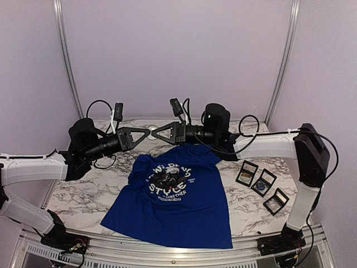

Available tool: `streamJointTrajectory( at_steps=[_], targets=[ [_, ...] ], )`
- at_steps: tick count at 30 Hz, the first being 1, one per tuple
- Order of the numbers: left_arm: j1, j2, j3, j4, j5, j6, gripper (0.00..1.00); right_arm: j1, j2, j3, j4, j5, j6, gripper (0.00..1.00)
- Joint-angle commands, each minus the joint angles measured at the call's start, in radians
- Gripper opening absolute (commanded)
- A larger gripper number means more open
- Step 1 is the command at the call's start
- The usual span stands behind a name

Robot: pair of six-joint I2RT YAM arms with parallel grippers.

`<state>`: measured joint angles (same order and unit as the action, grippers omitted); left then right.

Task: Remove the brooch from the garment
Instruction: Close the brooch securely.

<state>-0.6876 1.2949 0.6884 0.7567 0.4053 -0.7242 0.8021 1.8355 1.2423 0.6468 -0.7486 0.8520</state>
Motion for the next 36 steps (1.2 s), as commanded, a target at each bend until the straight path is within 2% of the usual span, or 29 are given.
streamJointTrajectory(
  at_steps=[1, 12, 18, 36],
  targets=[
    [-0.048, -0.045, 0.034, 0.009, 0.059, 0.057, 0.00, 0.005, 0.020, 0.034, -0.128, 0.118, -0.020, 0.00],
    [-0.063, -0.054, 0.038, -0.010, 0.039, 0.078, 0.00, 0.016, -0.016, 0.002, -0.120, 0.229, -0.009, 0.00],
    [-0.072, -0.052, 0.031, 0.000, 0.014, 0.068, 0.00, 0.016, -0.036, -0.035, -0.060, 0.261, 0.014, 0.00],
    [-0.072, -0.050, -0.061, 0.109, -0.112, -0.086, 0.00, 0.016, -0.055, -0.092, 0.077, 0.278, 0.045, 0.04]
  ],
)
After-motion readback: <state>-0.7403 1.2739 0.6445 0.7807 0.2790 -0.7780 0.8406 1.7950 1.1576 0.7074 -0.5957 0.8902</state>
